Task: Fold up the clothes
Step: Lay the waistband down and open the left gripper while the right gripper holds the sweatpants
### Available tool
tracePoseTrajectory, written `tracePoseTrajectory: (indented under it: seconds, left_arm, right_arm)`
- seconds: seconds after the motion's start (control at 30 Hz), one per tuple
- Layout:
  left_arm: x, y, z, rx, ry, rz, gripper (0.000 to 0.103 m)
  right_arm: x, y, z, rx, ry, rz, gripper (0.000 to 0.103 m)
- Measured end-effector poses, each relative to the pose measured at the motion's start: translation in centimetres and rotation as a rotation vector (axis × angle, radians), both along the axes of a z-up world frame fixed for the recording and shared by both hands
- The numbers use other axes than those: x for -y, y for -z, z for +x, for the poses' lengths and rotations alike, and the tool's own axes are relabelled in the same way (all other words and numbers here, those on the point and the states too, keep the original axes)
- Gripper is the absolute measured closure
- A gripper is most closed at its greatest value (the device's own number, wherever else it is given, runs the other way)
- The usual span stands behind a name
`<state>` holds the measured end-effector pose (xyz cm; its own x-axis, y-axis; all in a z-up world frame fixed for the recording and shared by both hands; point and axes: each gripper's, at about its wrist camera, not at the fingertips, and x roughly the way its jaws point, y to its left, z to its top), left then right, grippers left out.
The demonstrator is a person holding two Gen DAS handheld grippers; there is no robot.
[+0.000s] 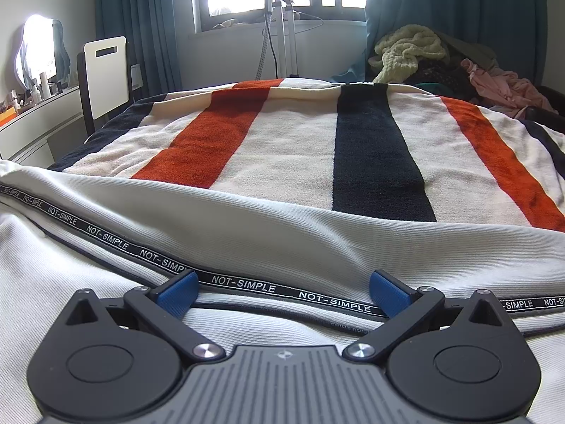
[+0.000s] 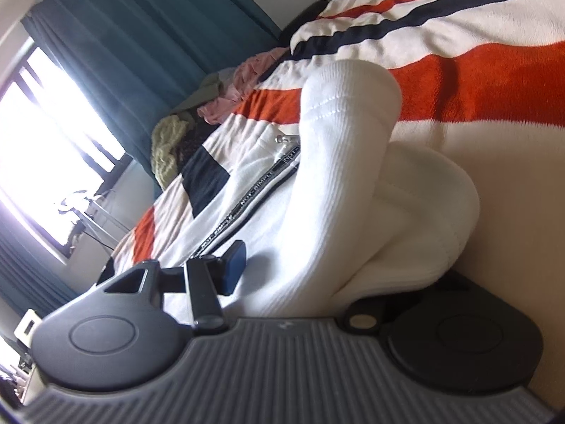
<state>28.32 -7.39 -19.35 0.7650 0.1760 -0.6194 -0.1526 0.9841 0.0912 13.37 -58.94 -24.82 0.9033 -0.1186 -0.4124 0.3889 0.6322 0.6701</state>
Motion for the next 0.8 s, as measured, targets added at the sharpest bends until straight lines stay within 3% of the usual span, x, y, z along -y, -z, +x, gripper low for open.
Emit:
tracePoseTrajectory:
  seconds: [0.3,0.53,0.8]
  left_arm:
    - [0.0,0.0,0.0,-0.001,0.0,0.0,0.0]
    - [0.0,0.0,0.0,-0.001,0.0,0.0,0.0]
    - [0.0,0.0,0.0,-0.001,0.001,0.001,0.0]
  right_arm:
    - [0.0,-1.2,0.8,-0.111,0.01,0.004,0.05]
    - [0.4,-1.3,0.6,-0.108,0.025,0.05,0.051]
    - [1.6,-1.2,-0.3,-0.087,0.064,0.197,0.051]
